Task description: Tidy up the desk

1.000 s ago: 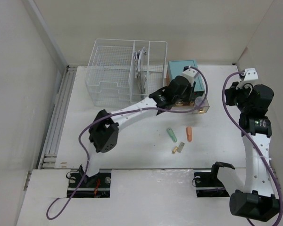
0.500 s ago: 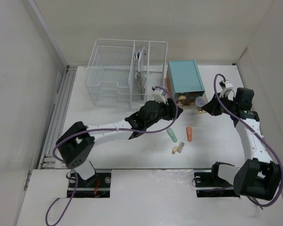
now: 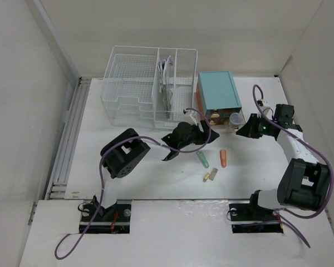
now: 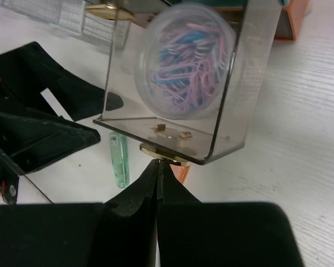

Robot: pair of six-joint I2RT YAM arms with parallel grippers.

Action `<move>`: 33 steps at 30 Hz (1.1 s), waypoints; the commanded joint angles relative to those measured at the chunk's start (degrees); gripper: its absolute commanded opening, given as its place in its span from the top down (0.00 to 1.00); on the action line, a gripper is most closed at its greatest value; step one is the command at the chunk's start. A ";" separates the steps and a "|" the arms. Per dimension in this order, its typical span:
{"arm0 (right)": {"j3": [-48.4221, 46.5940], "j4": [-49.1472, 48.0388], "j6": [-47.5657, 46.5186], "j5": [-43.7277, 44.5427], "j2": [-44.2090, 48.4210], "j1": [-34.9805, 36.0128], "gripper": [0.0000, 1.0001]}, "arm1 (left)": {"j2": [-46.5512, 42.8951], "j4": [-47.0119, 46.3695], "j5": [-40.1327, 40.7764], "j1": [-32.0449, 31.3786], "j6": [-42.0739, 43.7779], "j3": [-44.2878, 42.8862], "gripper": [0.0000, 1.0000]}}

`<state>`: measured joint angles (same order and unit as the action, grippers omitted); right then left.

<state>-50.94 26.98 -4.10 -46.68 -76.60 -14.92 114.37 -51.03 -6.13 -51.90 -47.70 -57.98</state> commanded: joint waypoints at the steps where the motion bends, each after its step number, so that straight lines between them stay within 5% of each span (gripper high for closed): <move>1: -3.02 -0.62 -0.56 0.36 -2.67 -0.46 1.00 | 0.68 -7.42 -1.69 1.01 -2.31 -4.07 0.37; 33: -8.74 -14.06 10.25 -5.80 -14.98 -0.46 1.00 | 12.82 6.28 14.12 2.59 -10.39 -18.49 0.37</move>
<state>-57.01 17.37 4.67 -49.65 -92.03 -15.03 126.89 -46.28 4.19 -50.17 -56.93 -74.89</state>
